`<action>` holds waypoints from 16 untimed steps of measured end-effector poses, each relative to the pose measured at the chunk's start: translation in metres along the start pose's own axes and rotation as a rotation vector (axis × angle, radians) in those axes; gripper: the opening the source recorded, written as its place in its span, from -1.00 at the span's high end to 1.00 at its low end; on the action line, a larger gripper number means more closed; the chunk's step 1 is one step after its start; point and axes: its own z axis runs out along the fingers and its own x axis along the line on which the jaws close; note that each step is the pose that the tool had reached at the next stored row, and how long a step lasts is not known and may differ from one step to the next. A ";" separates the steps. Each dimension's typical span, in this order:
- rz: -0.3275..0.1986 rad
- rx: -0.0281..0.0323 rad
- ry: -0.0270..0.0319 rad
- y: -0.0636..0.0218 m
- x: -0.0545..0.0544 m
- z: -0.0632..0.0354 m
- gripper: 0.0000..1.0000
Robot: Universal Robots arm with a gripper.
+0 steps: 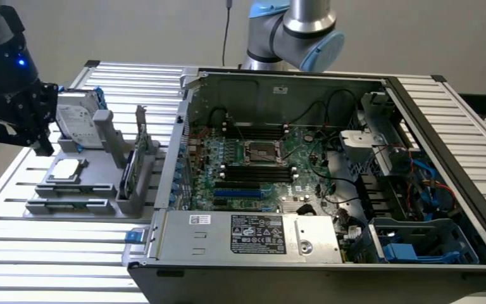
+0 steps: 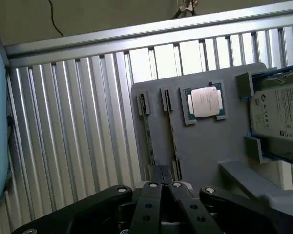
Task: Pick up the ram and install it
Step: 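Pick up the ram and move it above insertion slot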
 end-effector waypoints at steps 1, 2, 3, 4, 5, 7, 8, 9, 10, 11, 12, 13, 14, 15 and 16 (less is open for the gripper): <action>-0.018 0.0008 0.0006 0.0000 0.000 0.0009 0.79; -0.035 0.0017 0.0012 -0.0001 0.000 0.0019 0.79; -0.054 0.0027 0.0019 -0.0001 0.000 0.0032 0.79; -0.073 0.0036 0.0025 -0.0001 0.000 0.0044 0.79; -0.091 0.0044 0.0032 -0.0002 0.000 0.0056 0.76; -0.127 0.0063 0.0044 -0.0003 0.000 0.0078 0.65; -0.143 0.0071 0.0049 -0.0003 0.000 0.0090 0.52; -0.157 0.0078 0.0054 -0.0004 0.000 0.0102 0.52; -0.169 0.0082 0.0056 -0.0004 0.000 0.0117 0.40; -0.180 0.0082 0.0057 -0.0006 0.000 0.0134 0.29; -0.188 0.0076 0.0057 -0.0007 0.001 0.0151 0.29; -0.194 0.0069 0.0054 -0.0009 0.002 0.0170 0.16; -0.199 0.0058 0.0050 -0.0013 0.004 0.0190 0.16; -0.202 0.0047 0.0043 -0.0016 0.006 0.0209 0.16; -0.205 0.0034 0.0037 -0.0020 0.009 0.0228 0.16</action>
